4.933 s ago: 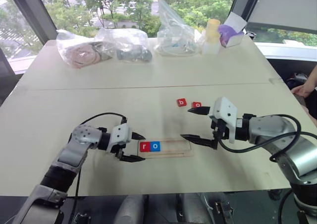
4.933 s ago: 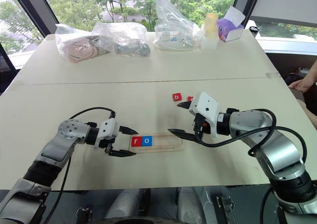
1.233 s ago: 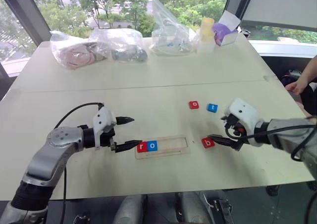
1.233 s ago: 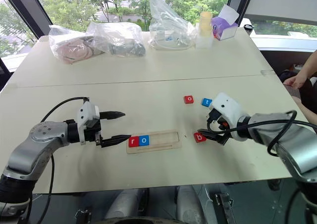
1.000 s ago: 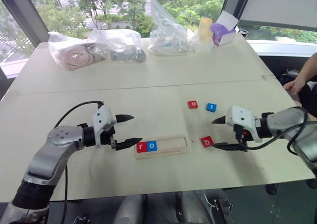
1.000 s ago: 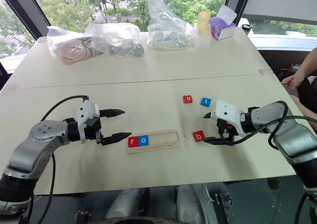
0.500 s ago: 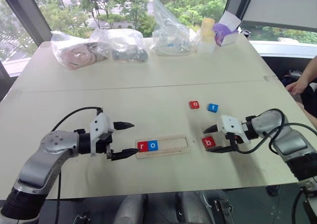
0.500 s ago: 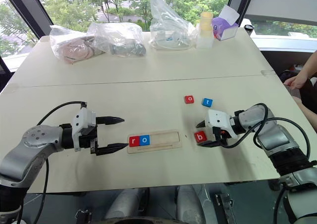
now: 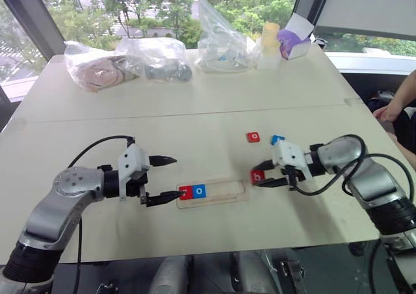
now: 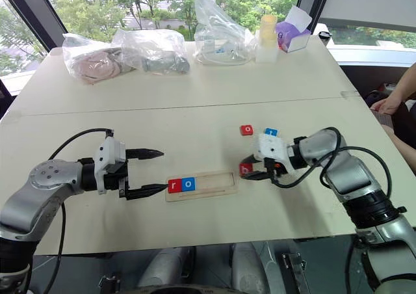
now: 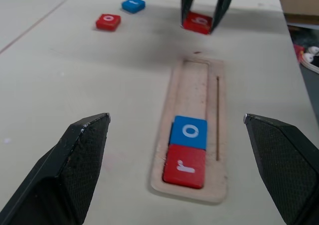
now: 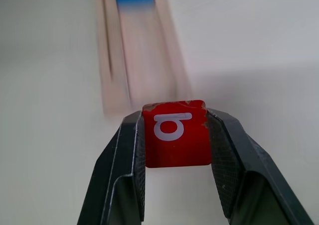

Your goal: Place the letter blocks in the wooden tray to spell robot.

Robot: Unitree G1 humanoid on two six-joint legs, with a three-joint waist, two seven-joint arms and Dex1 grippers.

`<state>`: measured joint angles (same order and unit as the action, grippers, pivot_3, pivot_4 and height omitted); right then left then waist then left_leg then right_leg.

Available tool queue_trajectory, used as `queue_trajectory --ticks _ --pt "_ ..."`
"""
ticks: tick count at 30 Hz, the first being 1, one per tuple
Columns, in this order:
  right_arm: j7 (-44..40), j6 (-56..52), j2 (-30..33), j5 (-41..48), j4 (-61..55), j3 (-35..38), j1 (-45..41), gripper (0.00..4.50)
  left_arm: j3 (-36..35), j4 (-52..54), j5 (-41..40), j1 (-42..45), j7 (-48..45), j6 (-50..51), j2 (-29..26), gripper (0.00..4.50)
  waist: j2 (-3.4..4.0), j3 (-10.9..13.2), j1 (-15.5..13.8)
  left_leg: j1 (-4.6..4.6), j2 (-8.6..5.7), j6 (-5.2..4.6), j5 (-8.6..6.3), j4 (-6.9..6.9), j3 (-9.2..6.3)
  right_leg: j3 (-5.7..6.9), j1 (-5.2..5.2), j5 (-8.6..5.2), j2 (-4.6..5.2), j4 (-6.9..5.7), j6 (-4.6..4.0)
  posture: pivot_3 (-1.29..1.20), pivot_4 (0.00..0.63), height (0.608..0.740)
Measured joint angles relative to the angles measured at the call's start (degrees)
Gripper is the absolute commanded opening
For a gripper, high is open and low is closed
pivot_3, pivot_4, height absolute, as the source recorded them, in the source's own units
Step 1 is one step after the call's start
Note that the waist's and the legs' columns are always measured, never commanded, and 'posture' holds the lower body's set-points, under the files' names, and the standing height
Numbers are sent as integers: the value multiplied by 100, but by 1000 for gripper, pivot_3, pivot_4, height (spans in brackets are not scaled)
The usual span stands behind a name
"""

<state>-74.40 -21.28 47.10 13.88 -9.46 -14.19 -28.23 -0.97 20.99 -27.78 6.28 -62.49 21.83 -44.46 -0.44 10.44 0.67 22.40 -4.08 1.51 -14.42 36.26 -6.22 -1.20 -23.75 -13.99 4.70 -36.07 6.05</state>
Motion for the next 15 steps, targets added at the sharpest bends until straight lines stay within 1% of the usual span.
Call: queue_trajectory --ticks 3,5,8,15 --pt "248 -459 -325 -30 -440 -273 -89 1171 -3 19 -18 -125 -143 -15 -112 4500 -1 0 -7 1 -2 0 0 1 0 1 1 0 3 3 0 0 150 740" --pt "467 -647 -626 -190 -462 -564 -157 1171 -4 30 -18 -171 -213 -38 -154 4500 -1 0 -10 1 -3 0 0 1 -1 2 1 0 3 2 -1 0 150 740" --pt "631 -797 -857 -367 -461 -900 -208 1171 -6 65 -17 -178 -235 -95 -159 4500 -1 0 -12 2 -4 0 0 1 0 2 1 0 5 3 -1 0 150 740" --pt "850 -1082 -1181 -467 -411 -1112 -346 1171 -7 161 -16 -198 -192 -97 -158 4500 -1 0 2 2 -3 0 0 0 0 2 -3 0 2 0 0 0 150 740"
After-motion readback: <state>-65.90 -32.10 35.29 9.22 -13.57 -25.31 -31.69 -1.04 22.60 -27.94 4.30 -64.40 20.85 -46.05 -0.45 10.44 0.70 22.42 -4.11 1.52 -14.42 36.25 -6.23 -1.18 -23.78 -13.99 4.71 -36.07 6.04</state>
